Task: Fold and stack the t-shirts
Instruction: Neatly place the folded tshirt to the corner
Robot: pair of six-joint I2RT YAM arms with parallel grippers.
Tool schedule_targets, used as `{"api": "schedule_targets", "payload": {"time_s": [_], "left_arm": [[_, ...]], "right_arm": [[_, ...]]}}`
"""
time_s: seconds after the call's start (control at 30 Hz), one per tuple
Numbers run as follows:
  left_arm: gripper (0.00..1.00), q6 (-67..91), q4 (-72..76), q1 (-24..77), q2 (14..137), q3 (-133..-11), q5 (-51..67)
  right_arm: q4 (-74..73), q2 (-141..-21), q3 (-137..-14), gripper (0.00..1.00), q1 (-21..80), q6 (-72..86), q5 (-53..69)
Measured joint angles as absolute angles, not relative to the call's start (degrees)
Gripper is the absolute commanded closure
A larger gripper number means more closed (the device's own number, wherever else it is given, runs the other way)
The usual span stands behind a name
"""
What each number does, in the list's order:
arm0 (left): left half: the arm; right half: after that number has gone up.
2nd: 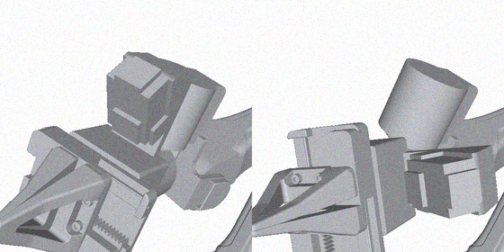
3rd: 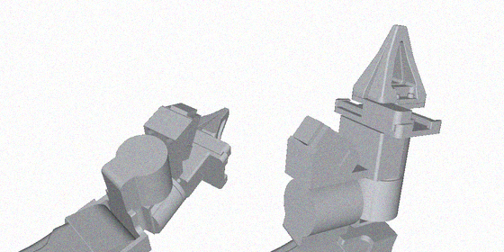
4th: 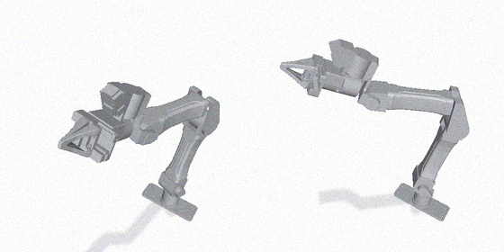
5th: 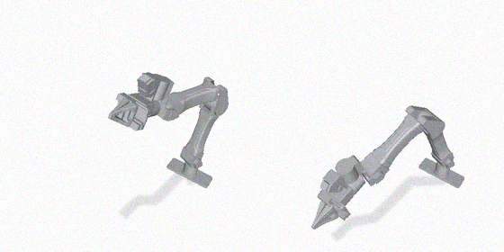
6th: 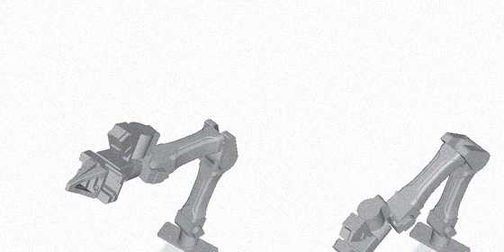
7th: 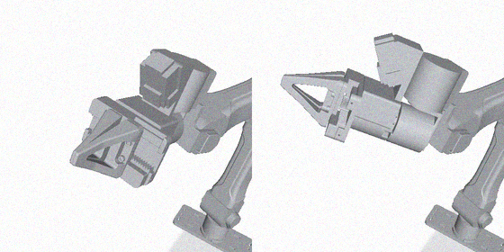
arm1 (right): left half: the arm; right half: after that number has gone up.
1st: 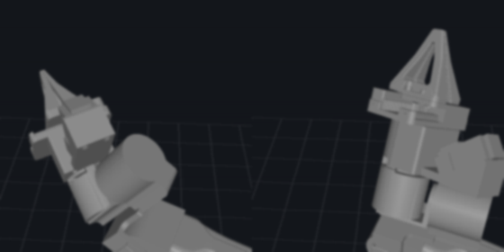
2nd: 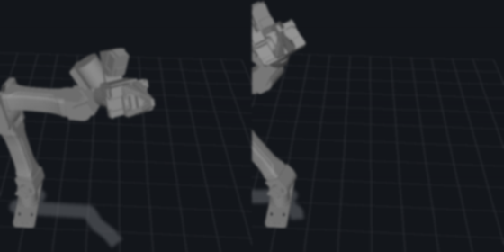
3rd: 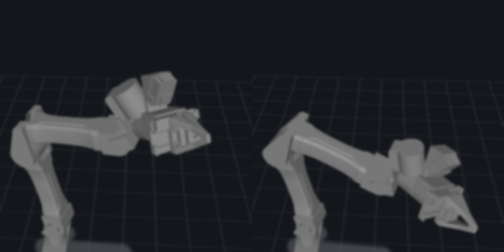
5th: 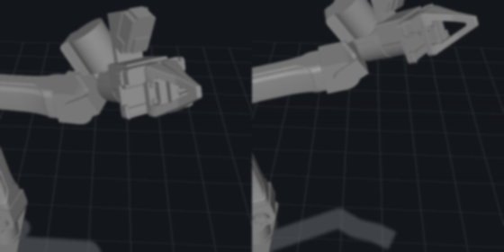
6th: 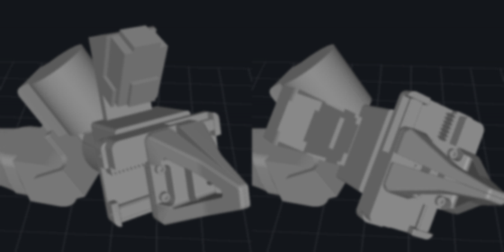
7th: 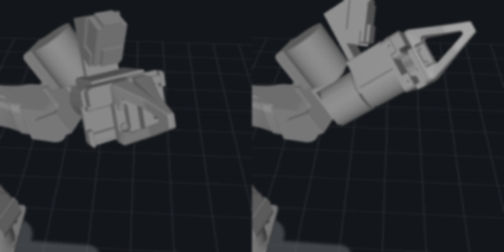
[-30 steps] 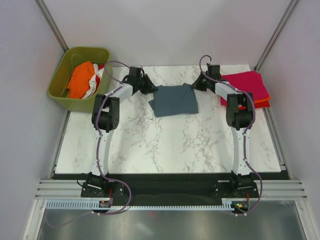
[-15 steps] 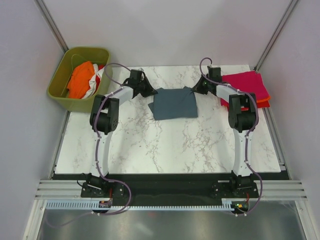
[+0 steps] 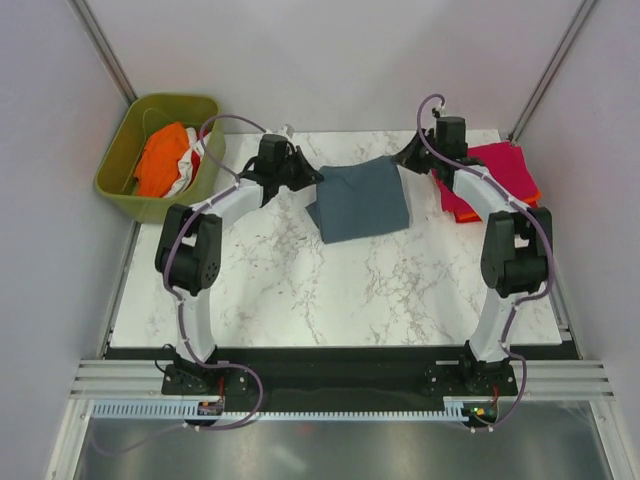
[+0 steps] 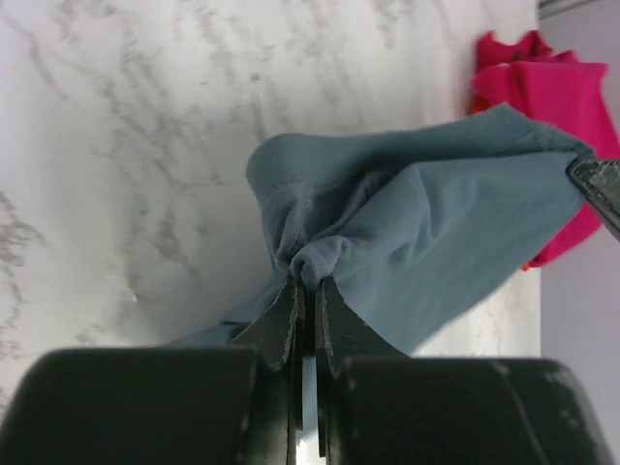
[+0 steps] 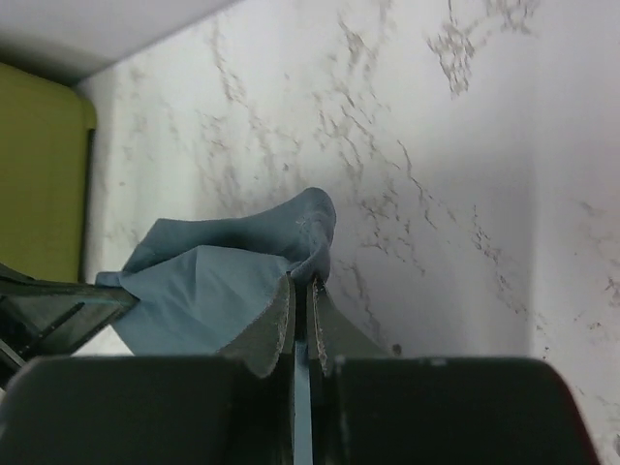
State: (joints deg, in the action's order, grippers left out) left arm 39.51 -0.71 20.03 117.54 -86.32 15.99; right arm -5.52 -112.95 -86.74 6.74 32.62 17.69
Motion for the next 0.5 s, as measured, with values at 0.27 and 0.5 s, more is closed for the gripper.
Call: {"api": "schedule_targets", "payload": {"time_s": [0.27,0.5], "left_arm": [[0.98,38.85,4.38,30.46,106.52,-85.19,10.83],[0.98,38.89,6.74,40.77,107.0,-92.36,8.51]], "right_arm": [[-9.39,-97.14,-86.48,1.0,1.3,32.1,16.88],[-15.99,-90.91,-90.8,1.0,-12.12,33.87,19.73]]}}
